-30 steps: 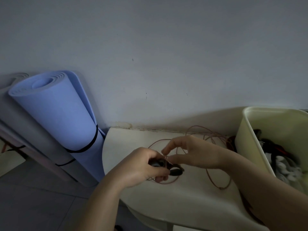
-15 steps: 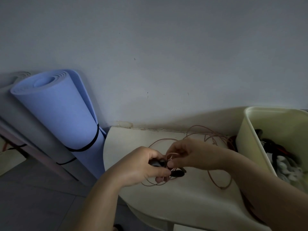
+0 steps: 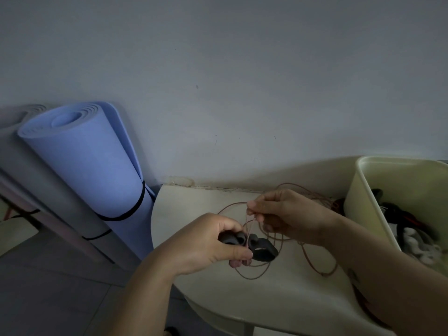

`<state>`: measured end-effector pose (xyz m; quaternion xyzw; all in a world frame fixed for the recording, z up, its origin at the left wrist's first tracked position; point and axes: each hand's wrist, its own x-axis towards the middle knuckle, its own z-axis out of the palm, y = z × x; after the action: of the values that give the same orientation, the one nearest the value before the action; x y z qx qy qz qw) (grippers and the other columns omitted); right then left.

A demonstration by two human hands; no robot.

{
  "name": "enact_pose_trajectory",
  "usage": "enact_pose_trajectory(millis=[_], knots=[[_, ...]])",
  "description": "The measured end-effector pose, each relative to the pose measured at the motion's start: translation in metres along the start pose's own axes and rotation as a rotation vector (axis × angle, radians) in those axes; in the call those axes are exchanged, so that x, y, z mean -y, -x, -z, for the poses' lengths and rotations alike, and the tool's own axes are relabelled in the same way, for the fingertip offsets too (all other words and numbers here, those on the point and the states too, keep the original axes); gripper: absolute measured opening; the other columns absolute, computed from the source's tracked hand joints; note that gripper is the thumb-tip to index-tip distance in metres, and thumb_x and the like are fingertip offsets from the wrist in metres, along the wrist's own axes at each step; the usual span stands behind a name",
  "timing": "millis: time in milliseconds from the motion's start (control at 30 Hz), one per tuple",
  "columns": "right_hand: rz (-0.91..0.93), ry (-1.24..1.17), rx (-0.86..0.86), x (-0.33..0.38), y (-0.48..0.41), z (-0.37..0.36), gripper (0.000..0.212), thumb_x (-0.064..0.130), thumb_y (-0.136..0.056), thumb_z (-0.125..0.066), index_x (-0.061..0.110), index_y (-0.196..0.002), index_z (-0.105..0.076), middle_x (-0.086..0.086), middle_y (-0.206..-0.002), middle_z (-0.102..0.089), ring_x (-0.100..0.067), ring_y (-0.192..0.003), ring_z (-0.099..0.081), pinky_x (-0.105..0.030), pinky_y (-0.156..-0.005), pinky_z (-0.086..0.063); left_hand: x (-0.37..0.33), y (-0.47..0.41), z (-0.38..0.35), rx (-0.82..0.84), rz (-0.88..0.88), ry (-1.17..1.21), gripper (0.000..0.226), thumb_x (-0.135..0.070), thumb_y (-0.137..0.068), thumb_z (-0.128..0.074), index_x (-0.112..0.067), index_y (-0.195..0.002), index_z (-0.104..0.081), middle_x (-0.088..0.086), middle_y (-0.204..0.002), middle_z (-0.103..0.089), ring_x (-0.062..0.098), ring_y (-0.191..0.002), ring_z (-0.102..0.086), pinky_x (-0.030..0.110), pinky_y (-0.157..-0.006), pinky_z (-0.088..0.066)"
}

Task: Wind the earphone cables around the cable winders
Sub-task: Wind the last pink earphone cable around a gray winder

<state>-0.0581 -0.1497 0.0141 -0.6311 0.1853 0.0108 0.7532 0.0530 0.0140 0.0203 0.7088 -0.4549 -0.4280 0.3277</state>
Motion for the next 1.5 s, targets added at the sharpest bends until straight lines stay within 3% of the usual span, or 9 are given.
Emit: enact_pose_trajectory(millis=[267,400,567,700,867,967,1067,1233,1500], knots=[[-0.176,-0.274,-0.03,-0.006,-0.003,-0.007,0.006,0.014,-0.074,-0.065,0.01,-0.074,-0.06,0.004,-0.058,-0.062,-0.006,-0.04,-0.039,-0.018,-0.049,-0.043,-0.001,-0.001,-0.001,-0.083,-0.052,0.001,0.012,-0.02,-0.08,-0.077,-0.014,-0.089,-0.072,0.004,-0.08,-0.074,0.009,-0.07,-0.068,0.023,-0.077,-0.054],[-0.236,-0.402,-0.087,-0.013,-0.009,-0.006,0.013,0.015,-0.066,-0.069,0.006,-0.072,-0.062,-0.011,-0.071,-0.057,-0.02,-0.066,-0.04,-0.028,-0.058,-0.055,-0.001,0.0,0.0,-0.191,-0.077,0.03,0.02,-0.021,-0.074,-0.081,-0.017,-0.091,-0.07,0.004,-0.078,-0.074,0.012,-0.069,-0.069,0.028,-0.077,-0.056],[-0.259,-0.265,-0.016,-0.017,-0.008,-0.01,0.015,0.009,-0.068,-0.066,0.004,-0.082,-0.063,-0.01,-0.08,-0.056,-0.015,-0.067,-0.046,-0.025,-0.06,-0.034,-0.004,0.002,-0.002,-0.261,-0.125,0.132,0.026,-0.013,-0.069,-0.083,-0.014,-0.088,-0.067,0.004,-0.073,-0.073,0.013,-0.065,-0.068,0.026,-0.069,-0.055],[-0.27,-0.252,-0.08,-0.019,-0.011,-0.009,0.016,0.003,-0.087,-0.05,0.005,-0.08,-0.064,-0.007,-0.071,-0.043,-0.01,-0.057,-0.032,-0.021,-0.052,-0.036,-0.003,0.0,0.0,-0.321,-0.12,0.214,0.049,-0.021,-0.061,-0.082,-0.016,-0.102,-0.055,0.0,-0.077,-0.074,0.014,-0.063,-0.067,0.026,-0.069,-0.054],[-0.086,-0.036,-0.13,-0.017,-0.009,-0.016,0.02,0.009,-0.095,-0.051,0.01,-0.078,-0.063,0.004,-0.054,-0.052,-0.008,-0.048,-0.031,-0.023,-0.054,-0.032,-0.002,-0.003,0.0,-0.407,-0.207,0.413,0.033,-0.025,-0.072,-0.069,-0.007,-0.099,-0.069,0.01,-0.081,-0.074,0.01,-0.067,-0.065,0.02,-0.072,-0.052],[0.089,0.417,-0.429,-0.024,-0.015,-0.016,0.014,0.022,-0.094,-0.055,0.021,-0.084,-0.064,0.01,-0.075,-0.062,-0.002,-0.058,-0.051,-0.016,-0.061,-0.041,0.001,-0.013,-0.007,-0.584,-0.145,0.787,0.02,-0.019,-0.078,-0.065,-0.001,-0.085,-0.069,0.01,-0.077,-0.072,0.009,-0.065,-0.065,0.017,-0.067,-0.054],[0.417,0.45,-0.735,-0.017,-0.007,-0.023,0.007,0.024,-0.088,-0.063,0.029,-0.093,-0.061,0.008,-0.092,-0.063,-0.005,-0.081,-0.059,-0.016,-0.072,-0.045,0.001,-0.02,-0.013,-0.672,-0.063,0.986,0.012,-0.01,-0.089,-0.06,-0.002,-0.082,-0.067,0.007,-0.073,-0.07,0.005,-0.059,-0.063,0.015,-0.065,-0.054],[0.36,0.217,-0.467,-0.015,0.002,-0.05,0.033,0.019,-0.078,-0.076,0.023,-0.103,-0.054,0.004,-0.099,-0.062,-0.012,-0.079,-0.065,-0.024,-0.065,-0.056,-0.004,-0.025,-0.021,-0.737,-0.024,1.101,0.011,-0.011,-0.088,-0.062,-0.004,-0.084,-0.069,0.006,-0.074,-0.072,0.009,-0.067,-0.068,0.018,-0.064,-0.055],[0.272,-0.056,-0.394,-0.017,-0.005,-0.047,0.021,0.003,-0.082,-0.069,0.009,-0.1,-0.06,-0.011,-0.085,-0.071,-0.019,-0.077,-0.067,-0.031,-0.075,-0.056,-0.012,-0.023,-0.029,-0.702,-0.025,1.151,0.019,-0.012,-0.089,-0.061,-0.01,-0.076,-0.073,0.004,-0.075,-0.073,0.009,-0.067,-0.07,0.019,-0.054,-0.052]])
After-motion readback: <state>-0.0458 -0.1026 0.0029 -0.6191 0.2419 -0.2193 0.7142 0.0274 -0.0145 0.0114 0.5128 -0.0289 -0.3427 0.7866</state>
